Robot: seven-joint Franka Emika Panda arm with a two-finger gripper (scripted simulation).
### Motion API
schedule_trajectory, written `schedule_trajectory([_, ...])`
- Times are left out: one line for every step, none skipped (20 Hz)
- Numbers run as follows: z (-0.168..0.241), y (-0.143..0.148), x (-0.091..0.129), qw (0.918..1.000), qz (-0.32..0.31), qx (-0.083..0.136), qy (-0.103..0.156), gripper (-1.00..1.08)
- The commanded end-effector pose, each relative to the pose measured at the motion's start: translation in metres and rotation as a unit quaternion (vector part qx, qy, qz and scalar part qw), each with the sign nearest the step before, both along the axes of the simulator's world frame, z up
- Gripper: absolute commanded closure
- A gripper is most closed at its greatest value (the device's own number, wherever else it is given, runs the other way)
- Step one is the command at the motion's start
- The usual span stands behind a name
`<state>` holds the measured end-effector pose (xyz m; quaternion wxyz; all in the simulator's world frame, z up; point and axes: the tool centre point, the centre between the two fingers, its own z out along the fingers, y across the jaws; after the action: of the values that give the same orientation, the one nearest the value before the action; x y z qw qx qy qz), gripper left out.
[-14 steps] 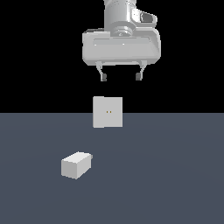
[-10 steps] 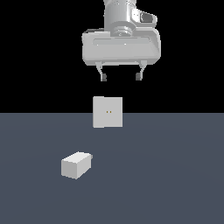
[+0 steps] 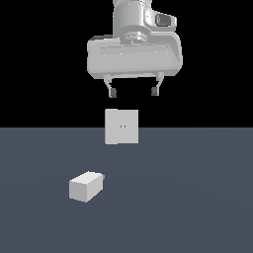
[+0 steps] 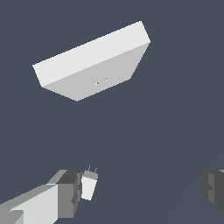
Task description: Plug the charger into the wall socket.
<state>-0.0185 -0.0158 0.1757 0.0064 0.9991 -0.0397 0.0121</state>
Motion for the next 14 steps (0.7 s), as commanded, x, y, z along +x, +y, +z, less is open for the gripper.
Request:
schedule_trajectory([-0.009, 0.005, -0.009, 0.9999, -0.012, 0.000, -0.001, -0.92])
schedule_trajectory([-0.013, 0.007, -0.013, 0.9998, -0.017, 0.000, -0.002, -0.92])
schedule_trajectory([-0.018, 0.010, -0.017, 0.9997, -0.023, 0.000, -0.003, -0.92])
schedule_trajectory([-0.022, 0.012, -0.022, 0.9995, -0.030, 0.000, -0.004, -0.92])
schedule_trajectory([-0.027, 0.015, -0.026, 0.9993, -0.037, 0.001, -0.005, -0.92])
schedule_trajectory([-0.033, 0.019, -0.031, 0.9990, -0.044, 0.001, -0.006, -0.92])
schedule_trajectory([-0.038, 0.022, -0.036, 0.9986, -0.052, 0.001, -0.007, -0.92])
schedule_trajectory([-0.044, 0.026, -0.042, 0.9982, -0.059, 0.001, -0.008, -0.92])
schedule_trajectory([-0.050, 0.029, -0.046, 0.9977, -0.067, 0.001, -0.009, -0.92])
schedule_trajectory([-0.055, 0.033, -0.051, 0.9972, -0.074, 0.001, -0.010, -0.92])
schedule_trajectory([-0.061, 0.036, -0.056, 0.9966, -0.081, 0.001, -0.011, -0.92])
schedule_trajectory([-0.066, 0.040, -0.060, 0.9960, -0.088, 0.001, -0.012, -0.92])
schedule_trajectory([-0.071, 0.043, -0.064, 0.9954, -0.095, 0.001, -0.013, -0.92])
schedule_trajectory([-0.076, 0.047, -0.067, 0.9948, -0.101, 0.001, -0.014, -0.92])
